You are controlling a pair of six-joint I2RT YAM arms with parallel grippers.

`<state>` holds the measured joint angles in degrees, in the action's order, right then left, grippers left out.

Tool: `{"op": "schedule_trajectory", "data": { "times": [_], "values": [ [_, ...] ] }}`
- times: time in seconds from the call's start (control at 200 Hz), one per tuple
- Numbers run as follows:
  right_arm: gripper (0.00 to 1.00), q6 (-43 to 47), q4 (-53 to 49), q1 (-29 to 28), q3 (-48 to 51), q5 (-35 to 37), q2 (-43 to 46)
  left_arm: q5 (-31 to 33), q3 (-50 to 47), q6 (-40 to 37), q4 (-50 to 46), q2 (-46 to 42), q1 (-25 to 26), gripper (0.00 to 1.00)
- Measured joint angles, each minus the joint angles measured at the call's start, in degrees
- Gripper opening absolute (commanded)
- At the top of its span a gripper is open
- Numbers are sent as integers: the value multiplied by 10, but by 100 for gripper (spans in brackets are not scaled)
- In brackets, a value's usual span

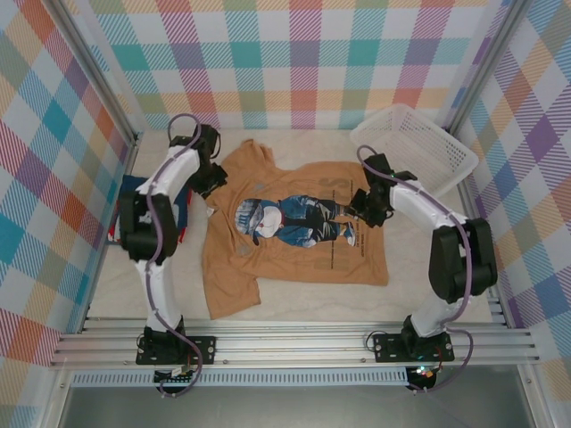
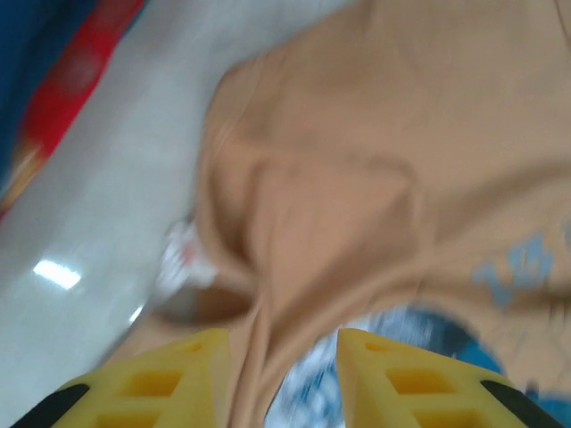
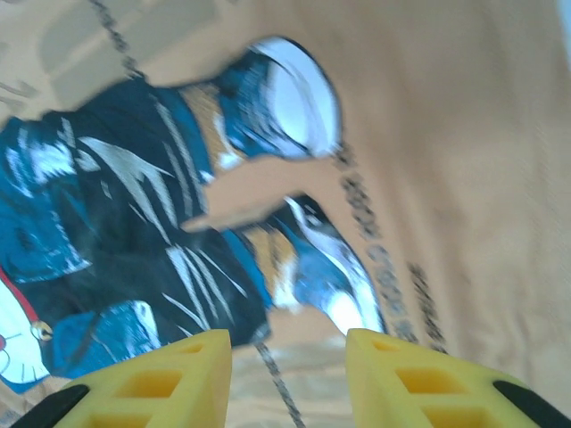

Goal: Fold and stack the t-shirts

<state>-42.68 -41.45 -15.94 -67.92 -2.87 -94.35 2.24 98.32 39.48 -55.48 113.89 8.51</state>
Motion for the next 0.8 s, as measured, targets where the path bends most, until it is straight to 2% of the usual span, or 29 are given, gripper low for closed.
{"op": "schedule_trajectory", "data": {
  "times": [0.12,0.255,0.435,0.67,0.8],
  "values": [
    [38,-4,-10,2,38,-10,28,-13,-56,-14,3,-64,-8,33],
    [39,-5,-24,3,49,-12,28,-17,-123,-15,17,-66,-23,37],
    [39,-1,-35,19,49,-12,15,-32,-222,-15,33,-70,-19,32],
    [40,16,-43,35,50,-12,-3,-31,-261,-45,75,-99,-7,35],
    [39,28,-48,42,50,-12,-20,-30,-267,-60,96,-103,-7,30]
  ]
}}
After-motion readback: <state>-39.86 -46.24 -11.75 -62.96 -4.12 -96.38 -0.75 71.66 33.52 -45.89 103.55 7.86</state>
